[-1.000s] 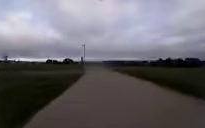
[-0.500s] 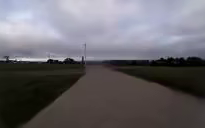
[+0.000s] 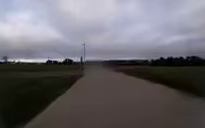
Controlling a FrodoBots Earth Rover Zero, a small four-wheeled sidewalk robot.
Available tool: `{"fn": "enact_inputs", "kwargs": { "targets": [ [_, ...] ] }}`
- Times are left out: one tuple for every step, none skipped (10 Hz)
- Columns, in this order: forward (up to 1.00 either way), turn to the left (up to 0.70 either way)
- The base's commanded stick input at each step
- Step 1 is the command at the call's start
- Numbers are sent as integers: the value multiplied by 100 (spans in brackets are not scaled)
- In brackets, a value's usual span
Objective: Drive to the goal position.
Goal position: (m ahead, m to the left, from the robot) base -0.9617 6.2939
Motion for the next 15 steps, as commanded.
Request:
{"fn": "enact_inputs", "kwargs": {
  "targets": [
    [85,0],
    [85,0],
    [85,0],
    [85,0],
    [85,0],
    [85,0],
    [85,-34],
    [85,-34],
    [85,0],
    [85,0],
    [85,0],
    [85,0],
    [85,0],
    [85,-21],
    [85,-27]
  ]
}}
